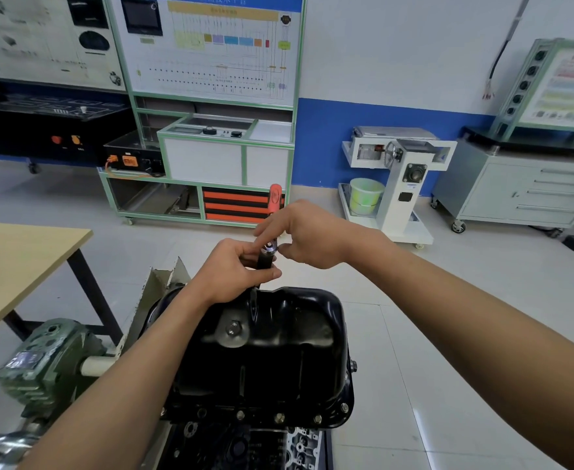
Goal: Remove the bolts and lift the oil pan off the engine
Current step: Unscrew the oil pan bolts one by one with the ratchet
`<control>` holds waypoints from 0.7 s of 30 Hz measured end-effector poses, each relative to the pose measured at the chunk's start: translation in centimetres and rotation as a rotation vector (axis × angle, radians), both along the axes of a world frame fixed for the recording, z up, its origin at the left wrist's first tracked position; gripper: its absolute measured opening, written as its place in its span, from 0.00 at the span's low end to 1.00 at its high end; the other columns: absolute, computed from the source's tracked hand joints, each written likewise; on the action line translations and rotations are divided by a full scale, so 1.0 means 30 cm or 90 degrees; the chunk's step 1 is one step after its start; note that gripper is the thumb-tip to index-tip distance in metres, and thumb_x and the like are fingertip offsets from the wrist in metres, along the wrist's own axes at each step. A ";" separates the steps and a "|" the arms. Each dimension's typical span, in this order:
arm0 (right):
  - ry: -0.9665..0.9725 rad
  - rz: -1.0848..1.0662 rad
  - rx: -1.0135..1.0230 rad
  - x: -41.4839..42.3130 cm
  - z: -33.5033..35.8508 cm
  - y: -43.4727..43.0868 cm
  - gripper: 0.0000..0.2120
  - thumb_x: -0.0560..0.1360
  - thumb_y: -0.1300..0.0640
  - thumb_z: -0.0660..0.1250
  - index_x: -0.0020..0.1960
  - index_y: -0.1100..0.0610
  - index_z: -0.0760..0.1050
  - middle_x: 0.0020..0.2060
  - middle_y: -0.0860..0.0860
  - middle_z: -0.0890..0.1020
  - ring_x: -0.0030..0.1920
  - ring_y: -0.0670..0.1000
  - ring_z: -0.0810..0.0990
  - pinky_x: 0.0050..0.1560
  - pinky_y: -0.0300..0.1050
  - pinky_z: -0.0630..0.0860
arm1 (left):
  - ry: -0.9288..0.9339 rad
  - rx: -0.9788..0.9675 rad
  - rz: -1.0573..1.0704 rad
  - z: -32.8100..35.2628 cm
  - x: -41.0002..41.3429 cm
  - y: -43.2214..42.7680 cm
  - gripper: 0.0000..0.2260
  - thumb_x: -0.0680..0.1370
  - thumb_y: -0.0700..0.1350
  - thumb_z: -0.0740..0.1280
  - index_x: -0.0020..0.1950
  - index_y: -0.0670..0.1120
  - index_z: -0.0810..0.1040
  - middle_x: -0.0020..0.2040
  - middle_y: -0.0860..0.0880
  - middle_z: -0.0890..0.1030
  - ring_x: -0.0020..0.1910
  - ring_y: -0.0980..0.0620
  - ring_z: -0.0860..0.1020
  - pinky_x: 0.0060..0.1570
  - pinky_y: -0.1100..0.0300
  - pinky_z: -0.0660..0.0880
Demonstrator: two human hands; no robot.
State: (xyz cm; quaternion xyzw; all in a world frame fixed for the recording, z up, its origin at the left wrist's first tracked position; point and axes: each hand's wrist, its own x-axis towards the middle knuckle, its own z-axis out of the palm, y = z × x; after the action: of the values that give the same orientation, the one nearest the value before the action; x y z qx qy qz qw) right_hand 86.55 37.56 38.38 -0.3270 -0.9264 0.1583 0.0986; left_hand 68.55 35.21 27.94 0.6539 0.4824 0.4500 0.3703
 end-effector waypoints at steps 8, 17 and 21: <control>-0.053 -0.061 0.049 -0.001 0.020 -0.017 0.15 0.75 0.57 0.73 0.61 0.49 0.83 0.50 0.45 0.85 0.48 0.44 0.79 0.53 0.48 0.78 | -0.016 0.019 0.007 -0.005 0.000 0.007 0.11 0.72 0.38 0.79 0.44 0.55 0.88 0.41 0.43 0.87 0.39 0.49 0.82 0.47 0.48 0.82; -0.078 -0.239 0.211 -0.071 -0.030 -0.086 0.21 0.72 0.40 0.69 0.32 0.52 0.67 0.31 0.49 0.70 0.28 0.48 0.69 0.27 0.42 0.57 | 0.011 0.040 0.008 -0.018 -0.002 0.012 0.14 0.64 0.52 0.76 0.34 0.42 0.82 0.30 0.38 0.76 0.33 0.52 0.69 0.36 0.56 0.67; -0.037 -0.252 0.110 -0.070 -0.016 -0.071 0.22 0.68 0.42 0.74 0.31 0.54 0.67 0.28 0.48 0.70 0.28 0.49 0.68 0.27 0.42 0.60 | -0.001 0.035 -0.009 -0.012 -0.002 0.007 0.06 0.67 0.45 0.80 0.33 0.50 0.84 0.28 0.52 0.76 0.30 0.57 0.69 0.33 0.66 0.69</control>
State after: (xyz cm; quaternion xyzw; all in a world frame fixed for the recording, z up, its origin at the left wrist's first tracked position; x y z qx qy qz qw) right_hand 84.44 35.44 37.91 -0.4973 -0.8567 0.0463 0.1290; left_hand 68.51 35.41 27.58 0.6671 0.4647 0.4611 0.3556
